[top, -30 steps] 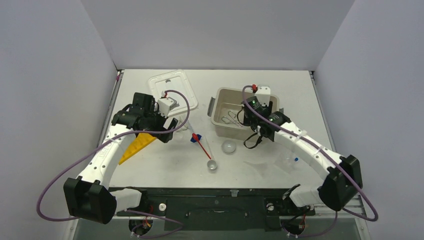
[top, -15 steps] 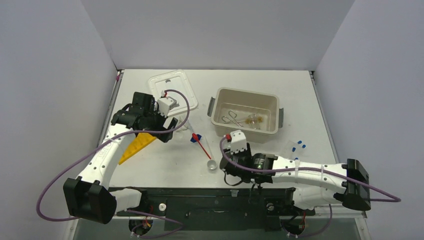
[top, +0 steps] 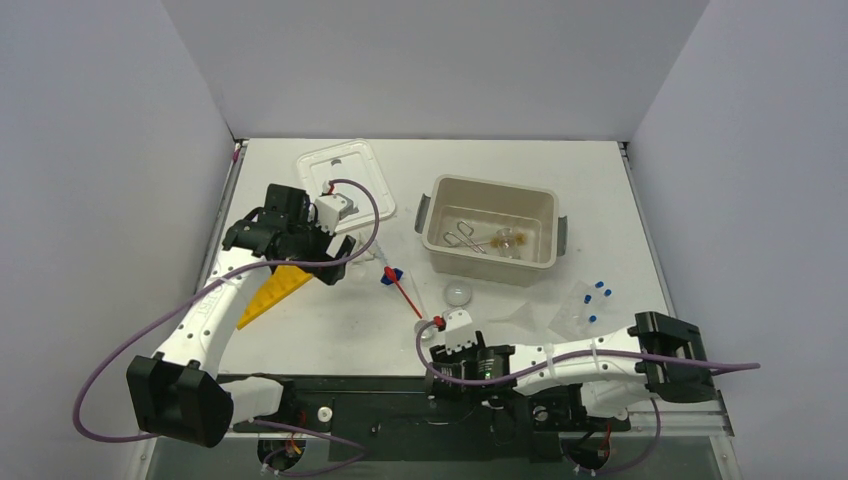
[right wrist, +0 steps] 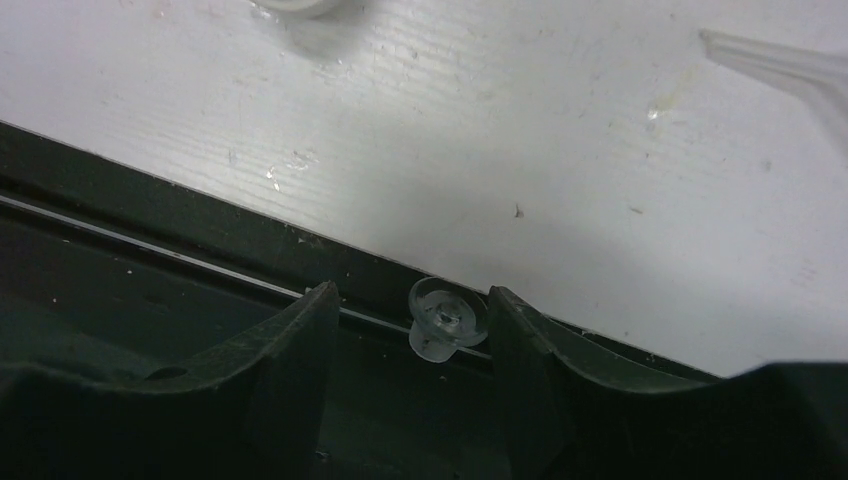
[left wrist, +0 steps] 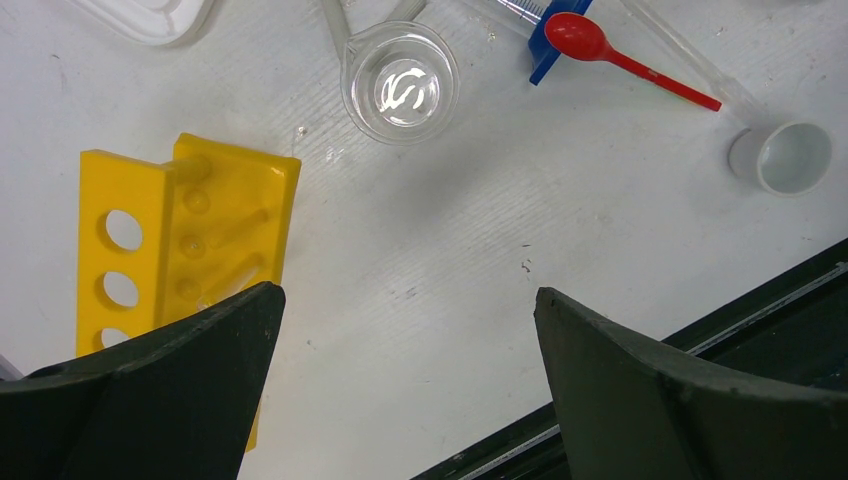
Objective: Organize the chemistry lab equipment
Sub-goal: Pick up the chemistry item at the center of the board.
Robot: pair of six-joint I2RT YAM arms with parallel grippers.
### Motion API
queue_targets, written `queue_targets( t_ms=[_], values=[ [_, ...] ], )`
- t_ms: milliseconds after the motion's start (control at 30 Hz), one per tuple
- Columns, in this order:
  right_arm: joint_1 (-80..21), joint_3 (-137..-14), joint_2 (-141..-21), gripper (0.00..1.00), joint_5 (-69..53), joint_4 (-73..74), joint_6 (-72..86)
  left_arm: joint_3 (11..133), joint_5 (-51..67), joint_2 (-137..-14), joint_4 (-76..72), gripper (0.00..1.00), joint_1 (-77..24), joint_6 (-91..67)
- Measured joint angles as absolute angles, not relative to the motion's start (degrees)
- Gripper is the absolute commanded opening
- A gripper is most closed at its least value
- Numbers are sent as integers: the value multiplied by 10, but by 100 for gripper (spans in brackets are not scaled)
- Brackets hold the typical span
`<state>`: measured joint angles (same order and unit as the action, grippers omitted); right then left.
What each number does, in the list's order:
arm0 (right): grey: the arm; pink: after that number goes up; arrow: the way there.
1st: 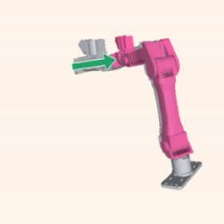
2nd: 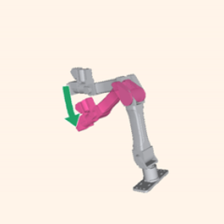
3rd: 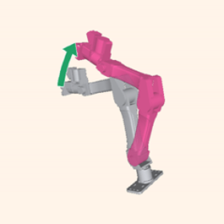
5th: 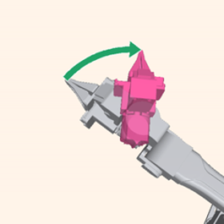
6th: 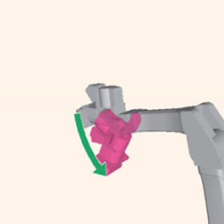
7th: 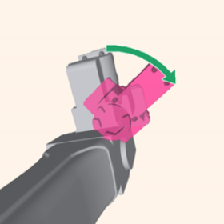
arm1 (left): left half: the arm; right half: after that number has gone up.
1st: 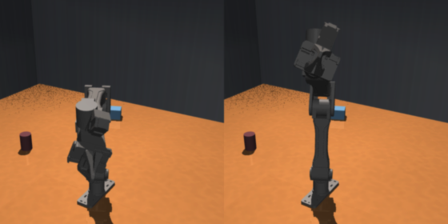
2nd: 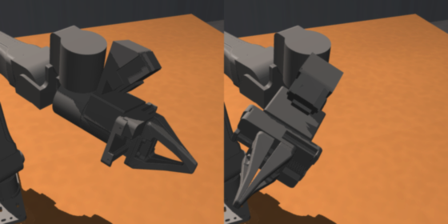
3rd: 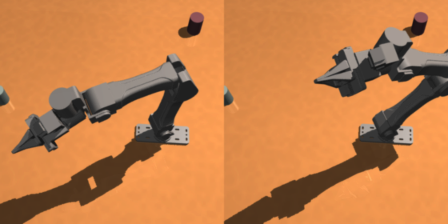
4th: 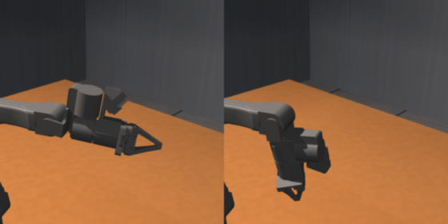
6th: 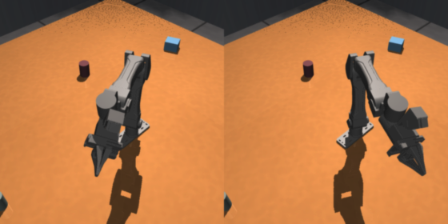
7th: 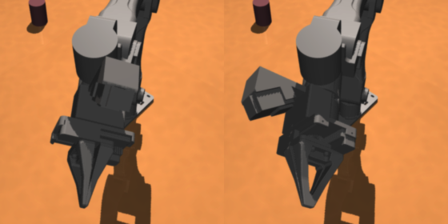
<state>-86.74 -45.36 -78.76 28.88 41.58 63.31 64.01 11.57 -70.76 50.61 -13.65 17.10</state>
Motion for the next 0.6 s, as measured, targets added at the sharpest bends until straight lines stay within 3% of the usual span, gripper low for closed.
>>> queue_targets(
  t_ms=[600],
  values=[
    [-931, -408, -839, 52, 312, 403, 777, 633, 116, -682, 515, 97, -136, 172]
  ],
)
